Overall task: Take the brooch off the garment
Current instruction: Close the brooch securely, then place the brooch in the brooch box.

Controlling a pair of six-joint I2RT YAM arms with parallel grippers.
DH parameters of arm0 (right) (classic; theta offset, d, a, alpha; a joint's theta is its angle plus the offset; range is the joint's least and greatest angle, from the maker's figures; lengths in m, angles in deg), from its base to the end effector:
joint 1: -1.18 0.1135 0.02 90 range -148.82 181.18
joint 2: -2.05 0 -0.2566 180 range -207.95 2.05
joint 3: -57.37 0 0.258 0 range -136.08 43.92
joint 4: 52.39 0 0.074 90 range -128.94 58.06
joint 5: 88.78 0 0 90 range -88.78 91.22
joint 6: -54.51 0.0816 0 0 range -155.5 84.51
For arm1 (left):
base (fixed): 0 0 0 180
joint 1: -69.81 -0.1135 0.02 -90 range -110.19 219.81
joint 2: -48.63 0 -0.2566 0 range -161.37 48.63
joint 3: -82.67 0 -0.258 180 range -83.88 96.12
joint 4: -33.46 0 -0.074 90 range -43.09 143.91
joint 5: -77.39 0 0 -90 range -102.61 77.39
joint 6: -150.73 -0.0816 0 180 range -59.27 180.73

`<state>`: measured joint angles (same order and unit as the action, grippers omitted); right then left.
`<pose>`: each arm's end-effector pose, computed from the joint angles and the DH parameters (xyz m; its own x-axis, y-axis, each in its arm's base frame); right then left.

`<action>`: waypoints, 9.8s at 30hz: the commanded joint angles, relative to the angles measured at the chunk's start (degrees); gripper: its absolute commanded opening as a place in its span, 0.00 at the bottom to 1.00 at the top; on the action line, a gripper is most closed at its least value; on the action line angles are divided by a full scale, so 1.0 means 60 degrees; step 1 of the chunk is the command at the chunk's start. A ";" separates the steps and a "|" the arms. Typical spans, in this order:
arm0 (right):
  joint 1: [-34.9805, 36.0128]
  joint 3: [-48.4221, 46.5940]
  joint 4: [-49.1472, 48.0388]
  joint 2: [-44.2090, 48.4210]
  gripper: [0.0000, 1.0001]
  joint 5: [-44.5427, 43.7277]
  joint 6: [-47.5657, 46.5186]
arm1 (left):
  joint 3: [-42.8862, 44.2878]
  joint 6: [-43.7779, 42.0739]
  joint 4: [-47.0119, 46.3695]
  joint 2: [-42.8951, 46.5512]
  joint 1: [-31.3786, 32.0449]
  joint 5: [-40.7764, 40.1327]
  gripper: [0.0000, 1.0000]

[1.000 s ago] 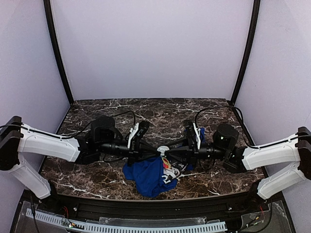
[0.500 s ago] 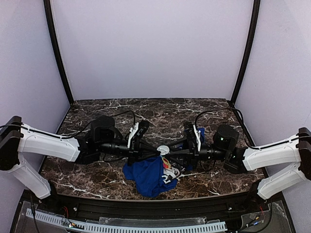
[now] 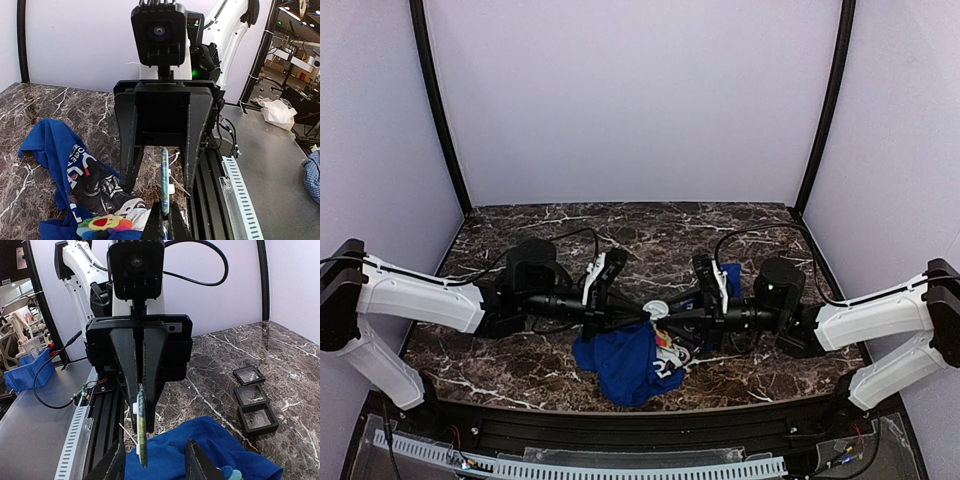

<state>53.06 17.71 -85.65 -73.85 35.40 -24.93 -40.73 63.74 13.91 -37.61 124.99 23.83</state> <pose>0.1534 0.2697 0.2025 -0.2143 -0.0275 -0.9764 -0.9744 0.0756 0.2117 0.1686 -0.3272 0.2175 -0.1521 0.1447 -0.9777 0.9877 -0.0131 -0.1556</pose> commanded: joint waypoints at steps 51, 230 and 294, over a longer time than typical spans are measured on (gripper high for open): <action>0.0086 -0.0667 -0.0288 -0.0377 0.17 -0.0121 0.0588 | 0.0000 -0.0441 0.0505 0.0206 -0.0005 0.0460 0.01; -0.0866 -0.0998 -0.1409 -0.1610 0.00 -0.4282 0.4713 | -0.0587 -0.0187 -0.0354 0.0249 -0.0411 0.0261 0.01; -0.0780 0.0225 -0.2128 0.0015 0.43 -0.1911 0.2626 | -0.0475 0.0634 -0.0600 -0.0195 -0.1160 -0.0356 0.01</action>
<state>47.94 18.14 -102.64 -77.63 23.83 -3.75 -43.37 69.01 7.58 -39.88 117.97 21.47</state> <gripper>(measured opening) 0.407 0.008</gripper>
